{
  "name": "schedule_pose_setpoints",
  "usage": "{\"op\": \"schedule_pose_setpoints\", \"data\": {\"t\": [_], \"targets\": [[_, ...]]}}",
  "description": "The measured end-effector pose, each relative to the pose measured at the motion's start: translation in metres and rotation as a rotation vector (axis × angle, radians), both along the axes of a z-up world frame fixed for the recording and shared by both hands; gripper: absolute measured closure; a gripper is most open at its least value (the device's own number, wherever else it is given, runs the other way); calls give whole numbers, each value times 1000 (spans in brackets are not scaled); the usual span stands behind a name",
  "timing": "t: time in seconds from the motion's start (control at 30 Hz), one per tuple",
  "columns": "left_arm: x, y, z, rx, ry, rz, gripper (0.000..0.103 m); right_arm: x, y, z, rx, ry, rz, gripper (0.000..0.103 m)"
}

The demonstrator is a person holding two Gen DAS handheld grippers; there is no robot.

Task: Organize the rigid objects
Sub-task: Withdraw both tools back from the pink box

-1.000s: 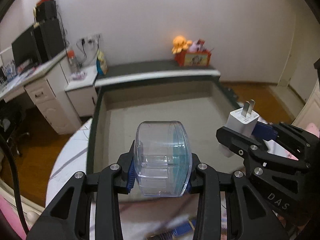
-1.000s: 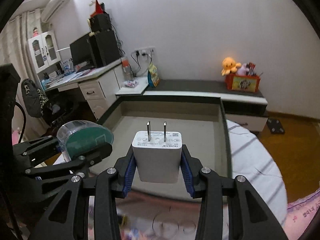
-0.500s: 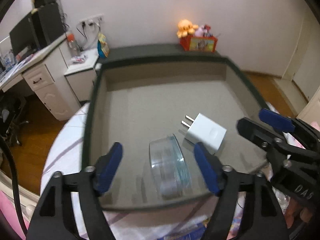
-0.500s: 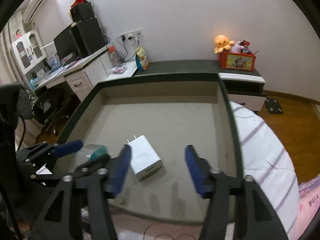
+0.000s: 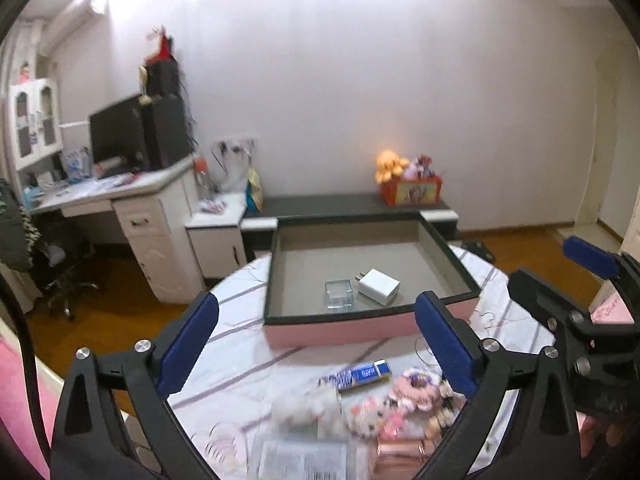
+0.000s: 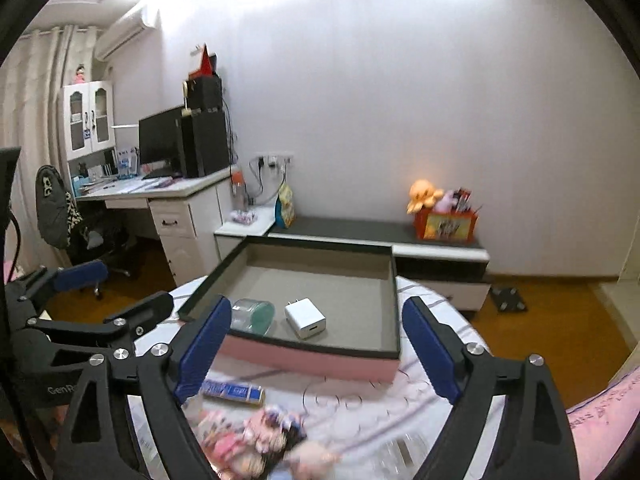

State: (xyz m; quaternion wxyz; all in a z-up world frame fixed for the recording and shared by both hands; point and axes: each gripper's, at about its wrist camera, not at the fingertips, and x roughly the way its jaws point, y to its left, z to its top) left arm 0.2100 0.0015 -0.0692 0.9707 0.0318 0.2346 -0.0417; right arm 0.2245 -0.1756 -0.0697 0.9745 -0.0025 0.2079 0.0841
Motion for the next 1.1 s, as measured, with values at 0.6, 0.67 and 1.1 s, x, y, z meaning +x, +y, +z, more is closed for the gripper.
{"op": "schedule_pose_setpoints", "data": {"t": [0.6, 0.67, 1.1], "targets": [[-163, 15, 30, -26, -207, 47, 1, -171, 4, 22, -54, -219, -82, 0], [-172, 15, 31, -21, -221, 51, 1, -182, 5, 23, -57, -237, -86, 0], [-185, 11, 36, 9, -278, 76, 1, -202, 4, 26, -42, -277, -102, 0]]}}
